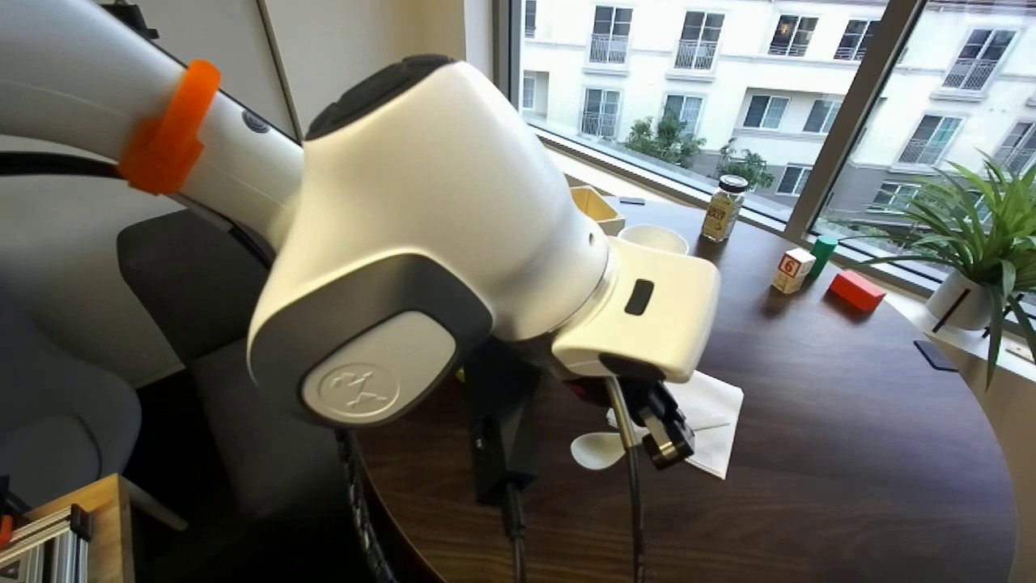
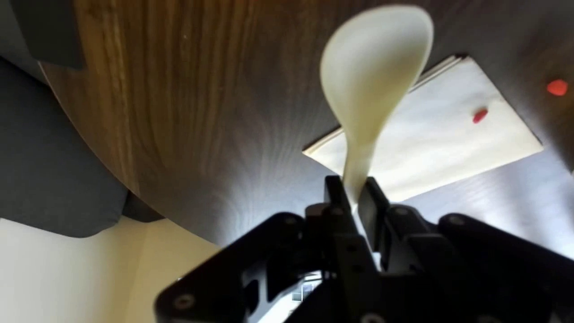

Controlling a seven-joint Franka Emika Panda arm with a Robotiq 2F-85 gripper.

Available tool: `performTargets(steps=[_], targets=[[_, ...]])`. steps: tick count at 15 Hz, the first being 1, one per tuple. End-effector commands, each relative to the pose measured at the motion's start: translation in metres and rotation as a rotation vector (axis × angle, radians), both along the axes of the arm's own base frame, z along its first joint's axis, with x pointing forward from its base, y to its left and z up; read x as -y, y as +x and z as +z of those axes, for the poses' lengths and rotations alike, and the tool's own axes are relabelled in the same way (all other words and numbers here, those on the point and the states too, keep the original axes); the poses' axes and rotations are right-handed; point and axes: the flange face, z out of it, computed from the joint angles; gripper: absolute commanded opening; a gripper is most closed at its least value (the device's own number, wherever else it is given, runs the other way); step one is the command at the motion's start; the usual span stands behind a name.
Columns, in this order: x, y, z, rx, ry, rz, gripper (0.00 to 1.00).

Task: Put cereal grains on the paper towel

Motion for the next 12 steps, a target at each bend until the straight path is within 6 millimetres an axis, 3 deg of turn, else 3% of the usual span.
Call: performTargets(steps=[1,7,8,9,12], targets=[[-0.005,0.007,-0.022,-0.061,0.019,-0.075,0.03],[-0.007,0.020,-0.053,-0.125,0.051,-0.109,0.03],[-0.007,0.024,-0.055,-0.122,0.051,-0.116,0.38],[-0.006,0.029,-0.054,-0.112,0.053,-0.123,0.39],[-0.003,0.042,-0.046,-0.082,0.054,-0.135,0.59]])
